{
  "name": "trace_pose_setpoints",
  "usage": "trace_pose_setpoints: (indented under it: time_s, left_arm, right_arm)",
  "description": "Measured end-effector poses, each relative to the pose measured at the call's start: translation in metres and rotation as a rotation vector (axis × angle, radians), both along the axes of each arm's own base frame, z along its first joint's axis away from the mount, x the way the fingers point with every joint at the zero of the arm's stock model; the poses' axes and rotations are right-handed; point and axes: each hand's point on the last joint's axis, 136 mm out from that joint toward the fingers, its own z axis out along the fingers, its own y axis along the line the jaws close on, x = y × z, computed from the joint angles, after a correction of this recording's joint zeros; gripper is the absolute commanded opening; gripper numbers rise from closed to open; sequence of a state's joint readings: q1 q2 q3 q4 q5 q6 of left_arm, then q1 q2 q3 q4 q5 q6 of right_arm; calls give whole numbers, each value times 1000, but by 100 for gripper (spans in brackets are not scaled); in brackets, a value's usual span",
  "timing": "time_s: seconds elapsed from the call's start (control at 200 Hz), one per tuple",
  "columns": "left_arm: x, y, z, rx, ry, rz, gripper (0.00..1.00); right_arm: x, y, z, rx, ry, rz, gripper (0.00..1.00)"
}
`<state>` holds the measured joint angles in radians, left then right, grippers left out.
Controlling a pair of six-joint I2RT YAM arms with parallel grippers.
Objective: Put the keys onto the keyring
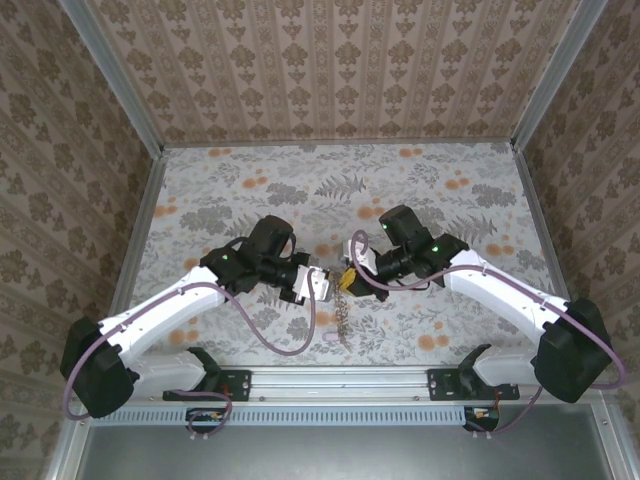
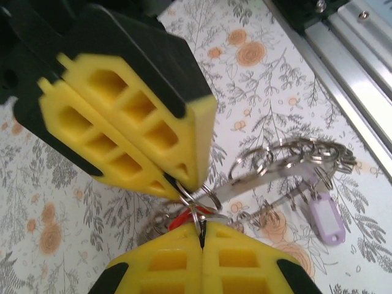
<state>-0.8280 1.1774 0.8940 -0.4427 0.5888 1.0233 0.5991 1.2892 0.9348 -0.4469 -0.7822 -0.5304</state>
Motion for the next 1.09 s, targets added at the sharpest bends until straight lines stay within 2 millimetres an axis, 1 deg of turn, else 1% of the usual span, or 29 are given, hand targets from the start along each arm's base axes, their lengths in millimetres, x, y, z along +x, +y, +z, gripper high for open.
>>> trace_pose_setpoints:
  time_s: [0.19,0.36,0.515,0.55,0.59,0.615,0.725,0.845,1.0,1.095]
  left_arm:
    - [5,0,-2,17,-37,19,0]
    - [11,-2,1,8,-58,40,0]
    - [13,-3,2,-1,-27,74,0]
    - [14,-4,2,-10,-17,89,6]
    - [16,-6,2,-22,-2,107,16]
    - [16,-7,2,-30,8,118,20]
    - [17,-11,1,-46,67,157,29]
    - [21,-14,4,-68,124,199,31]
    - [30,-13,11,-128,195,258,32]
    - [35,-13,20,-175,236,282,33]
  right_arm:
    - [13,-3,6,29,14,-52,0]
    - [17,-4,8,41,17,-74,0]
    - [17,-5,8,70,-2,-91,0]
    - [17,-5,9,84,-9,-98,0]
    - [18,-5,11,99,-19,-105,0]
    - [18,-5,12,110,-26,-111,0]
    - [23,-5,18,144,-52,-134,0]
    - [29,-5,23,165,-68,-151,0]
    - [34,-3,30,188,-98,-159,0]
    - [36,-3,33,201,-115,-163,0]
